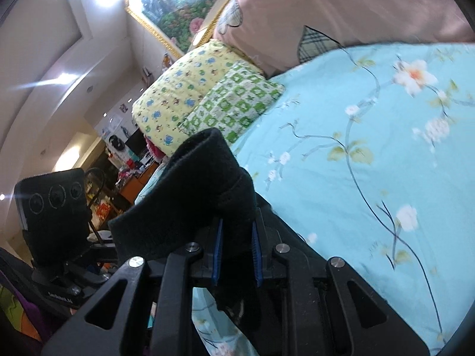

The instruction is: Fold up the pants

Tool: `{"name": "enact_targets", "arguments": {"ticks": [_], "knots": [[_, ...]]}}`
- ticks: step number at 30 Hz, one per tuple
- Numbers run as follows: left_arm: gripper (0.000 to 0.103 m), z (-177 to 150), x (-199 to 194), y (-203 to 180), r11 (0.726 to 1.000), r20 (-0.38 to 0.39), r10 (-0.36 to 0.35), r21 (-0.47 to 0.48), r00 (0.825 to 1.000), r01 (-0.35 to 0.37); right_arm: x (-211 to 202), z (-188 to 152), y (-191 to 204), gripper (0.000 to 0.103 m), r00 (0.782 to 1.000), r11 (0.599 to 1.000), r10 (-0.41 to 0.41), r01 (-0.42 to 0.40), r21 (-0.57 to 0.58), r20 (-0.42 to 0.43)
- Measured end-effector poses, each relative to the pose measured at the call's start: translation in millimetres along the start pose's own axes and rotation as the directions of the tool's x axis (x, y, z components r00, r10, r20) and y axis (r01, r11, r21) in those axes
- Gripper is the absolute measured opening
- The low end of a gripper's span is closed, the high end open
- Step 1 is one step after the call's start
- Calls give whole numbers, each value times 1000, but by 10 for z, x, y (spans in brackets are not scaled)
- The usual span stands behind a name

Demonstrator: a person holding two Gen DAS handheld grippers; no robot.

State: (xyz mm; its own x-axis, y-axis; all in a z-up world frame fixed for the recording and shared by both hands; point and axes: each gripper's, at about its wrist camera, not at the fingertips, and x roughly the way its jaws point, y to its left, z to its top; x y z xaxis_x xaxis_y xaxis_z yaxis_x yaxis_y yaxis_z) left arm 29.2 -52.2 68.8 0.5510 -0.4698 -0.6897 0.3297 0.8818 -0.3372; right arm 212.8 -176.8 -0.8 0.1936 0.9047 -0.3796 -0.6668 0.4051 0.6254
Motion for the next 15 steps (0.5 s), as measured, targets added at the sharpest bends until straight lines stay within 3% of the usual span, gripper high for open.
{"name": "enact_targets", "arguments": {"ticks": [15], "knots": [[20,-219,534,-106,999,-82,-23,37,996,26,-205,-412,-359,20,997,993,-74,71,99,21]]}}
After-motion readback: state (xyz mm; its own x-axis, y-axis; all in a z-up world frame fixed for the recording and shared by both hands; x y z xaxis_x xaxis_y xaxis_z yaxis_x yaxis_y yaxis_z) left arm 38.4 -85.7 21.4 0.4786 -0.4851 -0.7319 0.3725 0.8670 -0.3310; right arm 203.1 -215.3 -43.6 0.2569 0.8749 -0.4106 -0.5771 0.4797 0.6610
